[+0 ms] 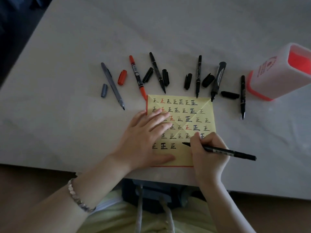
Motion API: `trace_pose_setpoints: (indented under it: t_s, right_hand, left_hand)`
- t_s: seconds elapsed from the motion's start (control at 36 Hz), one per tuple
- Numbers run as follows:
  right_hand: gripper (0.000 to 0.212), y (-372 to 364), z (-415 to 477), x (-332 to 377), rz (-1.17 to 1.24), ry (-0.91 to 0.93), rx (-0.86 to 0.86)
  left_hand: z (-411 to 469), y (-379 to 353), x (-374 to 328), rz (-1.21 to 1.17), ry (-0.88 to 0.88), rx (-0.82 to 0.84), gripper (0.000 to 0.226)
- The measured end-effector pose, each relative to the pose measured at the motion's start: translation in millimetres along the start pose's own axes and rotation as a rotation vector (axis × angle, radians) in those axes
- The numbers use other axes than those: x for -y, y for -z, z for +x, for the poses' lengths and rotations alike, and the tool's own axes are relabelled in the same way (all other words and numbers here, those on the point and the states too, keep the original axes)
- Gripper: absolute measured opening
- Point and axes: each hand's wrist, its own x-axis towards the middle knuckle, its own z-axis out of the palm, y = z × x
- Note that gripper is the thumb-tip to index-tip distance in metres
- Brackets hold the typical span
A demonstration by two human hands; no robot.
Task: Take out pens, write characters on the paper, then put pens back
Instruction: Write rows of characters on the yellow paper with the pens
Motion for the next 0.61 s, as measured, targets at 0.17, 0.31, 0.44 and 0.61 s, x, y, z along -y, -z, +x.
trace_pose_setpoints:
  t_s: [0.17,0.31,0.44,0.61]
  right_hand:
    - [0.034,2.3,-2.5,-1.4,-0.021,0.035,0.036]
    - [0.033,2.2,-7.0,-3.3,-0.031,0.04,0.026]
    - [0.031,1.6,-5.4,-2.7,-0.039,0.039,0.021]
    - [0.031,0.7,-4.7,-4.4,-0.041,0.066,0.054]
  left_hand:
    - [0.0,0.8,0.0,0.004,0.002,0.002,0.081]
    - [0.8,0.2,0.6,-0.011,0.002,-0.006,0.081]
    - [0.6,0.3,0.9,-0.007,0.002,0.006,0.082]
    - [0.9,0.9,0.8,-0.005,0.005,0.01,0.081]
